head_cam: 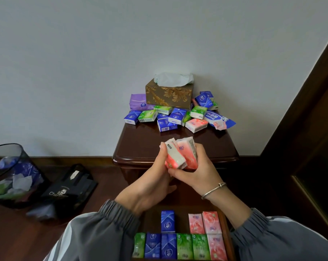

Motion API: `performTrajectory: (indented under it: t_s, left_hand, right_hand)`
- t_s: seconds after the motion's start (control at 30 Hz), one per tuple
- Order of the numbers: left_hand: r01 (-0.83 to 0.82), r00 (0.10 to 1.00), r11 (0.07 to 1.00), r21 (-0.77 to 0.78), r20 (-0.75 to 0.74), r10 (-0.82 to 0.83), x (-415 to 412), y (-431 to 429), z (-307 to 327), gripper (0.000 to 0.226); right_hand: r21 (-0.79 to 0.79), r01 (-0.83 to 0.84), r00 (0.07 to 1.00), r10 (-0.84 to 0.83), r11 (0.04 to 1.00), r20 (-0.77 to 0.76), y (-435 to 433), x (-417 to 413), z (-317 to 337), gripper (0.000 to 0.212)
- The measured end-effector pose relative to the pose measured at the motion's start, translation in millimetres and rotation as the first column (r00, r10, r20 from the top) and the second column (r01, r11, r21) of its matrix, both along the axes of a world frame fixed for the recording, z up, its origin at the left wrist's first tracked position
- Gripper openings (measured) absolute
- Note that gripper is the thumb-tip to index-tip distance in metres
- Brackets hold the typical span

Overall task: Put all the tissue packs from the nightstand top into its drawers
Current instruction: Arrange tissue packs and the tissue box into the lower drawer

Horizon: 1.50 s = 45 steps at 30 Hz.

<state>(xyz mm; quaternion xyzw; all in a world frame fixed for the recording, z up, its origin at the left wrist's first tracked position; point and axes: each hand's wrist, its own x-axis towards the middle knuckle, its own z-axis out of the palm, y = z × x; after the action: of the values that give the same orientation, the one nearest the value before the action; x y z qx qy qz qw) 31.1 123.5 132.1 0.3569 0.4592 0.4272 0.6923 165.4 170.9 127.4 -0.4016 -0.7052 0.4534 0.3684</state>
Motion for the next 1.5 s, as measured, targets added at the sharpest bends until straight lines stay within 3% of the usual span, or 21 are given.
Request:
performTrajectory:
  t_s: [0.17,0.27,0.37,0.47,0.57,0.6,0.67,0.73,0.8,0.9,1.0,1.07,1.23,1.33,1.43,1.5]
  left_hand:
    - [-0.011,1.0,0.998,-0.057,0.019,0.012,2.8,15.3,-6.7,0.077]
    - [-0.011,1.0,0.998,-0.064,0.02,0.012,3.9,26.8,-11.5,0.076]
    - [0.003,1.0,0.998,-0.068,0.023,-0.001,3.4,44.8,-13.3,0.076]
    - [-0.121,0.981,0.991,-0.049,-0.159,0.112,-4.4,70.8,-11.3,0.083]
    - [-0.265,0.879,0.961,0.081,-0.389,0.275,-14.4,107.7,-6.6,0.058]
    - [-0.315,0.819,0.94,0.133,-0.463,0.34,-16.9,121.5,-5.8,0.05]
    - [-0.385,0.584,0.873,0.299,-0.654,0.482,-24.4,151.1,-10.4,0.049]
    - [-0.284,0.313,0.833,0.475,-0.775,0.549,-33.9,173.5,-17.4,0.055]
    - [-0.082,0.16,0.829,0.553,-0.814,0.558,-42.3,191.4,-21.8,0.063]
    - [0.206,-0.039,0.887,0.413,-0.902,0.429,-53.8,213.6,-29.7,0.065]
    - [0.345,-0.236,0.907,0.243,-0.912,0.334,-58.6,219.9,-41.3,0.063]
    - [0.36,-0.24,0.875,0.324,-0.874,0.423,-57.3,218.6,-44.7,0.06]
    - [0.225,-0.134,0.823,0.521,-0.82,0.556,-50.4,220.0,-36.8,0.055]
    - [0.148,-0.043,0.827,0.543,-0.831,0.554,-46.5,221.3,-33.1,0.053]
    - [0.108,0.062,0.86,0.499,-0.867,0.495,-49.8,220.3,-28.4,0.075]
    - [0.139,0.004,0.891,0.432,-0.9,0.435,-59.8,218.7,-26.8,0.08]
  right_hand:
    - [0.267,0.087,0.97,-0.142,0.96,0.195,15.0,-6.3,-2.3,0.071]
    - [0.206,0.098,0.974,-0.137,0.974,0.18,28.8,-6.7,-6.5,0.076]
    - [0.175,0.215,0.97,-0.231,0.961,0.074,53.7,-1.8,-16.9,0.06]
    - [0.025,0.357,0.933,-0.355,0.934,-0.053,88.3,11.3,-26.8,0.039]
    - [-0.075,0.381,0.919,-0.386,0.922,-0.08,115.8,19.0,-43.8,0.031]
    - [-0.107,0.391,0.911,-0.401,0.914,-0.101,121.8,19.3,-48.8,0.028]
    - [-0.147,0.405,0.891,-0.426,0.902,-0.158,129.8,18.1,-55.7,0.026]
    - [-0.161,0.401,0.881,-0.428,0.902,-0.2,133.5,16.4,-60.1,0.028]
    - [-0.187,0.398,0.871,-0.434,0.898,-0.228,134.9,16.0,-64.2,0.028]
    - [-0.231,0.398,0.85,-0.452,0.888,-0.272,135.8,18.2,-67.8,0.026]
    - [-0.282,0.358,0.84,-0.439,0.89,-0.319,138.9,23.1,-66.2,0.023]
    - [-0.284,0.325,0.863,-0.405,0.902,-0.3,140.1,24.2,-66.3,0.022]
    - [-0.289,0.296,0.879,-0.378,0.911,-0.29,142.0,23.5,-66.0,0.022]
    - [-0.312,0.277,0.887,-0.367,0.909,-0.28,142.7,24.2,-62.7,0.024]
    - [-0.339,0.258,0.897,-0.355,0.905,-0.264,143.2,24.7,-59.4,0.024]
    - [-0.352,0.258,0.902,-0.355,0.9,-0.246,143.2,25.0,-57.9,0.027]
